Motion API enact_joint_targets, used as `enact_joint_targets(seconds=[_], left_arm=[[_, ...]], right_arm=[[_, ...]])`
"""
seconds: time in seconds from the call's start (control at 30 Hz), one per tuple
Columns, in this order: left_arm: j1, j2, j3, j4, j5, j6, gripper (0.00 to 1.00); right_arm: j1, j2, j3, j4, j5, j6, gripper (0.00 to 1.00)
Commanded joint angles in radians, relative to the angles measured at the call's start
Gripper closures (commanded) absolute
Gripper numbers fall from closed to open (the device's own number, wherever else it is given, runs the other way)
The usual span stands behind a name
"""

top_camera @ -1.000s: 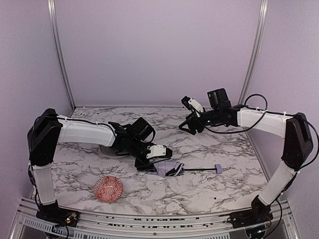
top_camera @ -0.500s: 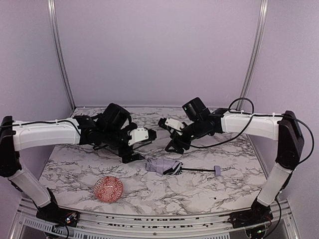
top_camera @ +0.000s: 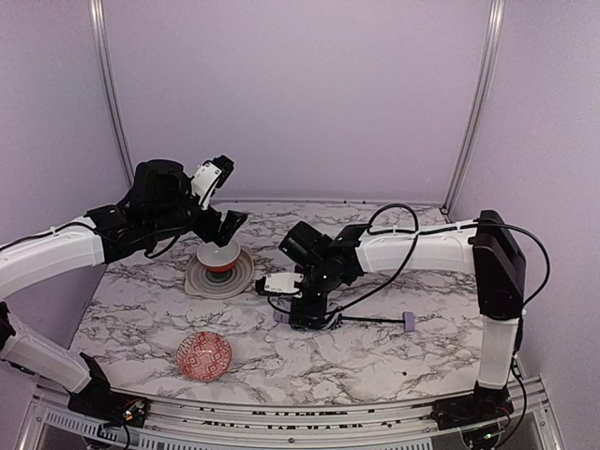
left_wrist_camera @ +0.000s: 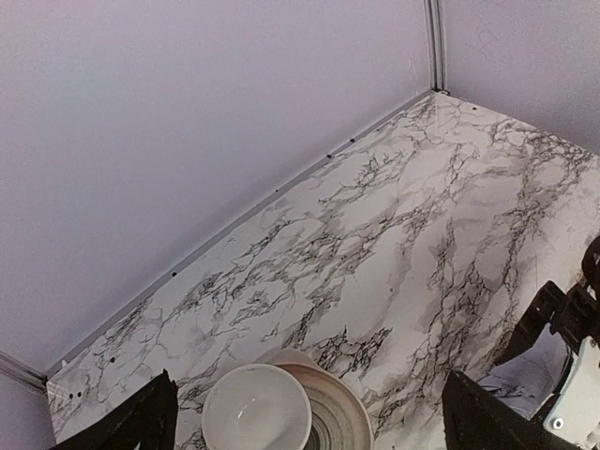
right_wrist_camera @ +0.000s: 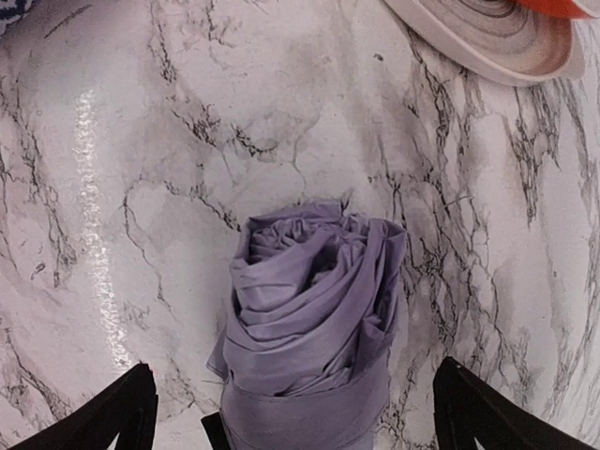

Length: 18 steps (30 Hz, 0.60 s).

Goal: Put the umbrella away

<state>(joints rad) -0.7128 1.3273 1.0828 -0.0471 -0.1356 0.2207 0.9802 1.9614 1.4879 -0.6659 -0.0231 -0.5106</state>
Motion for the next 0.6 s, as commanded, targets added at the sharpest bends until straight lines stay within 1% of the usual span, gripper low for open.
enact_joint_targets(seconds=[0.0,0.13,0.23,0.27,0.47,0.53,0.57], left_arm=[[-0.005,-0.024,-0.029,0.09,-0.084,-0.012,0.01],[-0.005,0.008,-0.035,0.109,-0.048,0.018,0.02],[-0.004,0.004,-0.052,0.124,-0.05,0.017,0.03],[-0.004,-0.005,-0.066,0.135,-0.049,0.02,0.03],[-0.005,-0.065,-0.141,0.207,-0.012,0.057,0.02],[-0.004,-0.08,-0.149,0.214,-0.007,0.068,0.02],[-0.004,-0.086,-0.153,0.216,-0.008,0.073,0.02]], right_arm=[[0.008,0.073,0.09,-0.085,0.089,-0.023,0.02],[0.013,0.141,0.135,-0.143,0.184,-0.017,0.11],[0.012,0.172,0.16,-0.181,0.194,-0.021,0.24],[0.015,0.176,0.167,-0.187,0.193,-0.018,0.26],[0.031,0.185,0.169,-0.21,0.212,-0.006,0.25],[0.034,0.188,0.167,-0.212,0.221,-0.003,0.28],[0.034,0.186,0.167,-0.212,0.222,-0.003,0.33]])
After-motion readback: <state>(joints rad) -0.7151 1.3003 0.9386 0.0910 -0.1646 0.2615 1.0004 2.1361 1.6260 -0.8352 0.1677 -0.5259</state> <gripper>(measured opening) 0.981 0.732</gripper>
